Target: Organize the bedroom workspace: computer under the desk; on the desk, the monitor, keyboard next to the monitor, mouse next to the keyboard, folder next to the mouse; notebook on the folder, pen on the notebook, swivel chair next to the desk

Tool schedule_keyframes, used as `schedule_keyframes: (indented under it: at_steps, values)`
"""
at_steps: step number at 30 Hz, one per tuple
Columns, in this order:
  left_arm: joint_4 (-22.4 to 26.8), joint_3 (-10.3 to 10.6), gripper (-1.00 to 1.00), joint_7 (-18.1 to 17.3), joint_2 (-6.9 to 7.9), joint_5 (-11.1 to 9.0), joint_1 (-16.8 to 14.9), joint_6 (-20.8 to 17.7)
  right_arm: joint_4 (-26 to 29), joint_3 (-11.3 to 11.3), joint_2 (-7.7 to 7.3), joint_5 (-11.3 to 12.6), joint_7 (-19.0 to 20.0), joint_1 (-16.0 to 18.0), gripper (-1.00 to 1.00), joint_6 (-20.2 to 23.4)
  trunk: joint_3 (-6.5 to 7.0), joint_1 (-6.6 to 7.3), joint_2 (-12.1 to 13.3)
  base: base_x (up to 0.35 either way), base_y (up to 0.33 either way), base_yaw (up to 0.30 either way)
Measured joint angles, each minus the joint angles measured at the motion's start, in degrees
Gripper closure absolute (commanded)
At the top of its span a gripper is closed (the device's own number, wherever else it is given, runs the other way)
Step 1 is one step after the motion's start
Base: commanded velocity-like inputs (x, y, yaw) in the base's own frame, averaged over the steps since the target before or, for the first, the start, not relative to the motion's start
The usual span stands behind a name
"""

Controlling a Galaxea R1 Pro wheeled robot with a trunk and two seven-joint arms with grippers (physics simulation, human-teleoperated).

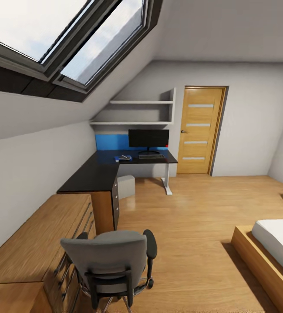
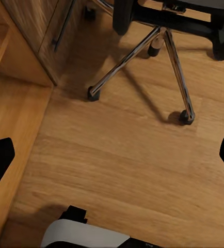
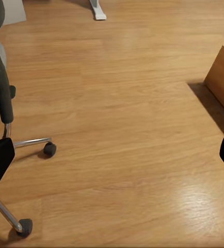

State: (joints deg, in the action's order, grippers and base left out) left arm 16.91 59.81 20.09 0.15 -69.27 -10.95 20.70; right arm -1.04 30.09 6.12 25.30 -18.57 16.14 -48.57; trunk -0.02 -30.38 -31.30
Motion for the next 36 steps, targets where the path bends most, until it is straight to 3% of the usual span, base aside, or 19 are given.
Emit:
schedule_keyframes:
  at_steps: [16,36]
  values:
    - [0.0,0.0,-1.00,0.0,-0.07,0.1,0.0,0.0,0.0,0.0,0.08,0.0,0.0,0.0,-1.00,0.0,-0.92,0.01,0.1,-0.055,0.136,0.000]
    - [0.0,0.1,-1.00,-0.1,-0.09,0.1,0.0,0.0,0.0,0.0,0.09,0.0,0.0,0.0,-1.00,0.0,-0.96,-0.01,0.0,-0.064,0.014,0.000]
